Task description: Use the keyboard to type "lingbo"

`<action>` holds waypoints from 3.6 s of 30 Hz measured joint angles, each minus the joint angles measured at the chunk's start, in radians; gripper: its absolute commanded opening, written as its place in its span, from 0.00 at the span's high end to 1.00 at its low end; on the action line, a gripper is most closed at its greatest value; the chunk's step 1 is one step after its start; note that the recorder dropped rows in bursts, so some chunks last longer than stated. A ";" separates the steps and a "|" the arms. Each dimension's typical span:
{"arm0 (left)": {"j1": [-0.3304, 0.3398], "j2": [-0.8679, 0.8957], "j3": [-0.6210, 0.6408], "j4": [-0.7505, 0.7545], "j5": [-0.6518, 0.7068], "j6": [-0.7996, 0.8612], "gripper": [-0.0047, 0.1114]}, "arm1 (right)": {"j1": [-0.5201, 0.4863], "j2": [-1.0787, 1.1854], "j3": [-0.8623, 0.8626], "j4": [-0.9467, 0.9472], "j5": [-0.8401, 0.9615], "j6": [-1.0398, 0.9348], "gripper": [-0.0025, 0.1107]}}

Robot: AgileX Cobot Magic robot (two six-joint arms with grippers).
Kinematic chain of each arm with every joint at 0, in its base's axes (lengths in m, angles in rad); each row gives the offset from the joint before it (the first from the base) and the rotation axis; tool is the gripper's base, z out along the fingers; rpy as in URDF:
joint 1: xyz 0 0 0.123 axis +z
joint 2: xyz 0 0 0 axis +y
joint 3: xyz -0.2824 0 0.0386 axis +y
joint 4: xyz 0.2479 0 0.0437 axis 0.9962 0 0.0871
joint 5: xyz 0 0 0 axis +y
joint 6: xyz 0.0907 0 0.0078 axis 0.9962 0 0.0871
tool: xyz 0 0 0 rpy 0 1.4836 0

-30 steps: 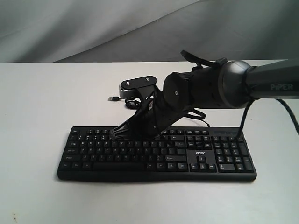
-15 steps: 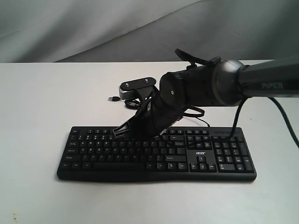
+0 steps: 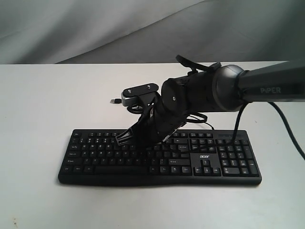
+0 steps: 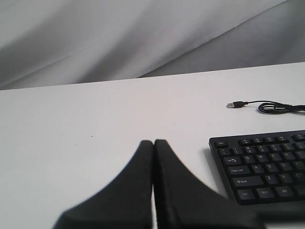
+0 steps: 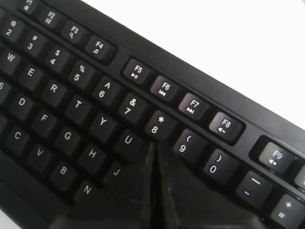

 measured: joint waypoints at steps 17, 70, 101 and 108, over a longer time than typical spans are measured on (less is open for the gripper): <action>0.000 0.000 0.000 0.000 0.000 0.000 0.96 | 0.000 0.016 -0.001 0.002 -0.018 -0.008 0.98; 0.000 0.000 0.000 0.000 0.000 0.000 0.96 | 0.110 -0.066 0.080 0.007 -0.096 -0.019 0.98; 0.000 0.000 0.000 0.000 0.000 0.000 0.96 | 0.110 -0.031 0.080 0.005 -0.122 0.000 0.98; 0.000 0.000 0.000 0.000 0.000 0.000 0.96 | 0.110 -0.031 0.080 0.005 -0.122 0.000 0.98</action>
